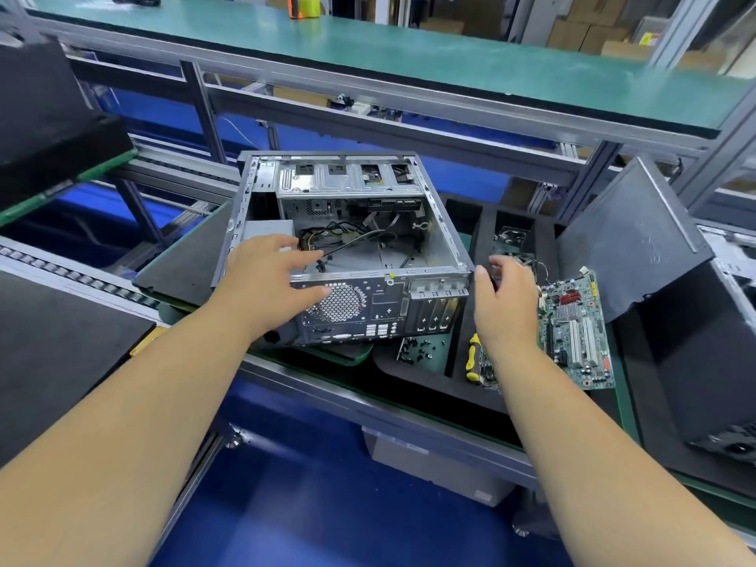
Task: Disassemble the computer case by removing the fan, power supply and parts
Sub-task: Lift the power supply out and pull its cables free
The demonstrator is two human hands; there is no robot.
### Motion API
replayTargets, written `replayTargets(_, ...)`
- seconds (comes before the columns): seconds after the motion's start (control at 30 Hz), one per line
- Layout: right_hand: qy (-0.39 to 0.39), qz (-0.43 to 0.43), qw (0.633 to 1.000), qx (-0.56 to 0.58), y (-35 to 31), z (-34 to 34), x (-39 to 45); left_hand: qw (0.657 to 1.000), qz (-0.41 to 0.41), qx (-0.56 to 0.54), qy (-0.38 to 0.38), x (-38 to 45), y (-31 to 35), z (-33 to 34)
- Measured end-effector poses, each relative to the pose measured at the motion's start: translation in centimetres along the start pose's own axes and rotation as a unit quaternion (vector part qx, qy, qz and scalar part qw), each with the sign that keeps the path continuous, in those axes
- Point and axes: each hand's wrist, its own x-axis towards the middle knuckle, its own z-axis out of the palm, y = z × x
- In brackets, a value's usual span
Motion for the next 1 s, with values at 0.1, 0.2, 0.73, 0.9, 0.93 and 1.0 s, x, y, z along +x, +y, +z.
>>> replayTargets(0.1,-0.057,-0.142,0.987,-0.047,-4.2,0.5,-0.1,0.994,0.005,0.101,-0.037,0.8,-2.4,0.2)
replayTargets(0.2,-0.147,-0.226,0.955,-0.126,-7.1,2.5,-0.4,0.984,-0.008,0.163,-0.078,1.7,-5.7,-0.2)
replayTargets(0.73,-0.175,-0.098,0.938,-0.282,-13.0,11.5,-1.3,0.97,0.145,0.116,-0.154,9.3,-15.5,-0.5)
replayTargets(0.9,-0.158,-0.061,0.944,-0.282,-14.7,13.8,-0.7,0.965,0.177,0.11,-0.161,12.5,-17.9,-0.6)
replayTargets(0.93,-0.157,-0.052,0.945,-0.281,-15.0,14.1,-0.5,0.965,0.179,0.103,-0.162,13.1,-18.2,-0.6)
replayTargets(1.0,-0.158,-0.032,0.945,-0.283,-15.6,14.8,-0.1,0.963,0.188,0.097,-0.164,14.2,-18.8,-0.5)
